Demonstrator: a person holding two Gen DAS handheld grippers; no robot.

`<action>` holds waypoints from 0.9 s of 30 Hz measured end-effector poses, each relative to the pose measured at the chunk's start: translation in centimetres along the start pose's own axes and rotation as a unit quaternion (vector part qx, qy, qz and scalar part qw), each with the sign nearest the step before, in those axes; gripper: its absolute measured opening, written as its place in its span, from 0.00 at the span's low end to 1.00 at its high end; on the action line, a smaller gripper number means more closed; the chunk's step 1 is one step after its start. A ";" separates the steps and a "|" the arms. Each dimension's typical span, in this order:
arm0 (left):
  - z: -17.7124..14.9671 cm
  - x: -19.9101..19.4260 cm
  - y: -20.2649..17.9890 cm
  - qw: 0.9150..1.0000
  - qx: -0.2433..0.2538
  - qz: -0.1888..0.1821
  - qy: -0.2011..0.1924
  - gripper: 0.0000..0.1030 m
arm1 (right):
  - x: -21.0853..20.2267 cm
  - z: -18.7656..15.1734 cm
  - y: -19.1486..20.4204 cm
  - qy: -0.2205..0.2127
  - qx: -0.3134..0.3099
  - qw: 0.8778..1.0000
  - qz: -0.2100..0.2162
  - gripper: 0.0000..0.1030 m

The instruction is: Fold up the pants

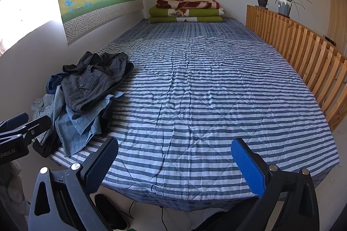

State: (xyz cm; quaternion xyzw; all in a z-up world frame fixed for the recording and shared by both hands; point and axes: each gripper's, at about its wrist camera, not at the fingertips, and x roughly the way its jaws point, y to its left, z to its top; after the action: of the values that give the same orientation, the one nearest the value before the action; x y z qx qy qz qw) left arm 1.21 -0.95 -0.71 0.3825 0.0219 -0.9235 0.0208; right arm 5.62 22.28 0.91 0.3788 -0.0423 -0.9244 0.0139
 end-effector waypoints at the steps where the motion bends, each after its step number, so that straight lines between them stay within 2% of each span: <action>1: 0.0 0.0 -0.1 1.000 0.001 0.000 0.000 1.00 | 0.0 0.0 0.0 -0.001 -0.001 1.000 0.000 0.99; 27: -0.4 1.5 -0.7 1.000 0.017 0.000 0.010 1.00 | -0.1 1.0 1.3 -0.013 -0.020 1.000 -0.015 0.99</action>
State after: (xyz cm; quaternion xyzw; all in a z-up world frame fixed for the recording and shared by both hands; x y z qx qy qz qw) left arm 0.43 -0.21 -2.05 0.3922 0.0068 -0.9197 0.0144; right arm 5.03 21.08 1.79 0.3666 -0.0183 -0.9302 0.0068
